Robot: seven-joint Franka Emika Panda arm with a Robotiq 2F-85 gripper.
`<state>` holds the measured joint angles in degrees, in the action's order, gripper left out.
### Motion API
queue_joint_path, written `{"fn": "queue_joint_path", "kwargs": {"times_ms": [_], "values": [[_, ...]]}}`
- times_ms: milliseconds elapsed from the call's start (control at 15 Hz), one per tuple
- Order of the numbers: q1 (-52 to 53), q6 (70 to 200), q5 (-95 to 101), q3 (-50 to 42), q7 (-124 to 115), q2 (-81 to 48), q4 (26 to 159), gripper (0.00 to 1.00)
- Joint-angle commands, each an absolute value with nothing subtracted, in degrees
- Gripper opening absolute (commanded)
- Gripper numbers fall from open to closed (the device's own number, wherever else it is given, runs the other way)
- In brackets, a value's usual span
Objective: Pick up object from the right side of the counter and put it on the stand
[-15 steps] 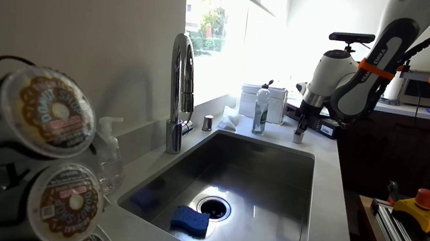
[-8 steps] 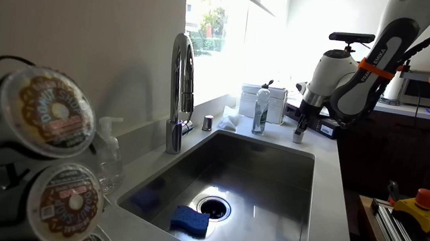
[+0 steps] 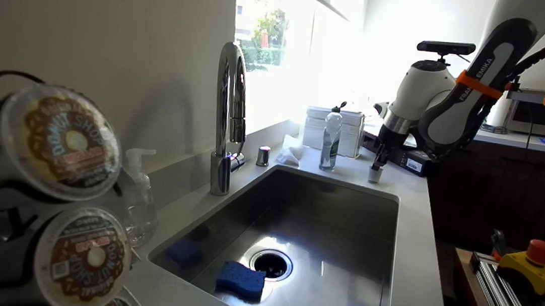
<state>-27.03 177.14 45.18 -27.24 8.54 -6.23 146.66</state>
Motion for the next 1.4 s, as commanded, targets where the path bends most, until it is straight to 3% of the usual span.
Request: {"fn": "queue_joint_path", "kwargs": {"times_ms": [0,467,867,1333], "values": [[-27.2,178.7,40.4,-26.1,13.8,-0.5,152.2,0.01],[-23.1,179.3,30.5,-26.1,22.0,9.3,158.7,0.01],[-1.6,167.9,14.9,-38.5,34.5,22.4,157.3,0.01],[-2.3,153.9,9.2,-35.8,42.2,35.5,157.1,0.01]]}}
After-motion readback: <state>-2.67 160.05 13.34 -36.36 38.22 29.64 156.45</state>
